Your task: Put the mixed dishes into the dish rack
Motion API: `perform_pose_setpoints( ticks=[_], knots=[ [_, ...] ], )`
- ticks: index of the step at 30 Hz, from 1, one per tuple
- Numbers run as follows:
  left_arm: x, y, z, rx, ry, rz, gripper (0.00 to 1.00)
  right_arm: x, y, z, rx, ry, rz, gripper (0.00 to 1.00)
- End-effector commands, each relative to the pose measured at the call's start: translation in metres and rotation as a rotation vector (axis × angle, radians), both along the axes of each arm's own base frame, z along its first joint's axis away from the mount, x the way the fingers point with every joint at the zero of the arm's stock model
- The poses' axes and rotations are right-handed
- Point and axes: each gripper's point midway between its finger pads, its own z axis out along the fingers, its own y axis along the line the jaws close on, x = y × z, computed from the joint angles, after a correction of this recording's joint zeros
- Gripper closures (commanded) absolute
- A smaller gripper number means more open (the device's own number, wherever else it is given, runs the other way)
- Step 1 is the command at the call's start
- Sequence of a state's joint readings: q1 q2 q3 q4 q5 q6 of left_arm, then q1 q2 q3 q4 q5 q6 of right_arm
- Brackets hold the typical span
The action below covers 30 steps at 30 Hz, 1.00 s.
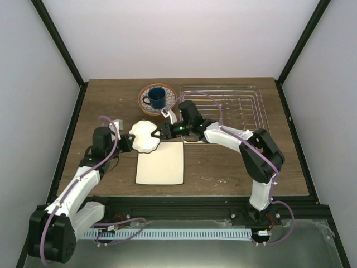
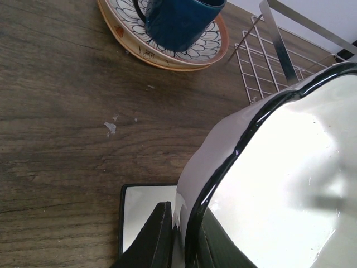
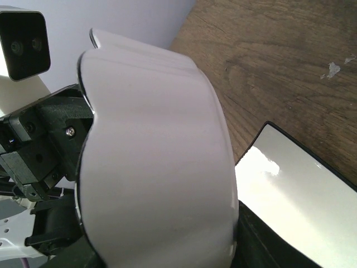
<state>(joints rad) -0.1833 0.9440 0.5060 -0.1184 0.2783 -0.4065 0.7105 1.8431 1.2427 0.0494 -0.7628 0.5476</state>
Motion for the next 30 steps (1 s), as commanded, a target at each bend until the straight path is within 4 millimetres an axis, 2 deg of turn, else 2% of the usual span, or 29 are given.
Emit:
perform_pose_setpoints(
  ticks=[1, 11, 15, 20, 30],
  knots=[
    [0.007, -0.008, 0.015, -0.097, -0.038, 0.003, 1.0, -0.011, 0.016, 0.033, 0.108, -0.122, 0.099, 0.65],
    [0.008, -0.012, -0.004, -0.115, -0.006, -0.011, 0.93, -0.008, 0.016, 0.031, 0.102, -0.127, 0.091, 0.65],
    [0.007, -0.016, -0.007, -0.128, -0.007, -0.028, 1.0, -0.008, 0.017, 0.03, 0.102, -0.121, 0.093, 0.65],
    [0.007, -0.023, -0.004, -0.155, -0.022, -0.064, 1.0, -0.011, 0.016, 0.031, 0.108, -0.123, 0.104, 0.64],
    [0.003, -0.041, 0.011, -0.231, -0.071, -0.173, 1.0, -0.012, 0.017, 0.033, 0.12, -0.139, 0.121, 0.52]
  ],
)
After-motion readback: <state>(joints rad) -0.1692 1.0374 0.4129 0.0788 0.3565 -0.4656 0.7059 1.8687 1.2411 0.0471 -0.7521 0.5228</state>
